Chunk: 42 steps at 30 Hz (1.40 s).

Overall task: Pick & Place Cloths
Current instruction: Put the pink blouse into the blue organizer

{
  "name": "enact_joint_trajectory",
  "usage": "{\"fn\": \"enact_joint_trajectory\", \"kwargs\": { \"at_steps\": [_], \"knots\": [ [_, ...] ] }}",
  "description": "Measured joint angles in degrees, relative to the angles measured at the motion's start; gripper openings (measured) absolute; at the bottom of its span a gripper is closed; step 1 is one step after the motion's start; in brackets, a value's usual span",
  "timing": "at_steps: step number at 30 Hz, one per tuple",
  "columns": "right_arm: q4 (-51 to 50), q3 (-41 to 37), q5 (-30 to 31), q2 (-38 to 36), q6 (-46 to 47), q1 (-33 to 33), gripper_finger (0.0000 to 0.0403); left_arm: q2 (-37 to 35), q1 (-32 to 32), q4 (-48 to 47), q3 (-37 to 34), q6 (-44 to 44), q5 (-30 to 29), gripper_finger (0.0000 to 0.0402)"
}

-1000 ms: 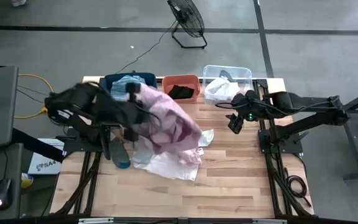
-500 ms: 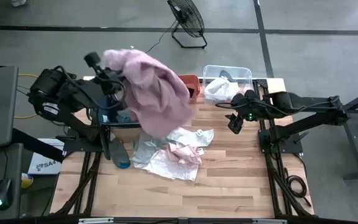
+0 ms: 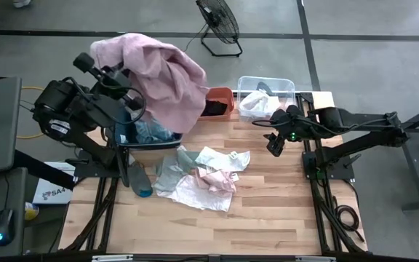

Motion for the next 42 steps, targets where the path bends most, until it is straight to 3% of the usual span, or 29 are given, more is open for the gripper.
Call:
{"fn": "enact_joint_trajectory", "kwargs": {
  "at_steps": [4,12,23,31,38,42],
  "knots": [
    [0.0,0.0,0.0,0.0,0.0,0.0,0.0212,0.0,0.0,-0.3,-0.6,-0.3,-3.5,0.0023],
    [0.0,0.0,0.0,0.0,0.0,0.0,0.0212,-0.2,0.6,-0.3,-3.9,-0.5,-3.4,0.0023],
    [0.0,0.0,0.0,0.0,0.0,0.0,0.0212,-0.7,18.3,-0.3,-14.6,-0.5,-2.1,0.0023],
    [0.0,0.0,0.0,0.0,-0.4,0.0,0.0212,-1.2,29.0,-0.3,-18.4,-5.6,11.5,0.0023],
    [0.0,0.0,0.0,0.0,-0.4,0.0,0.0212,-2.7,34.9,-0.3,-22.5,-9.1,32.4,0.0023],
    [0.0,0.0,0.0,0.0,-0.4,0.0,0.0212,-4.7,38.4,-0.3,-25.6,-10.8,41.4,0.0023]
  ]
}}
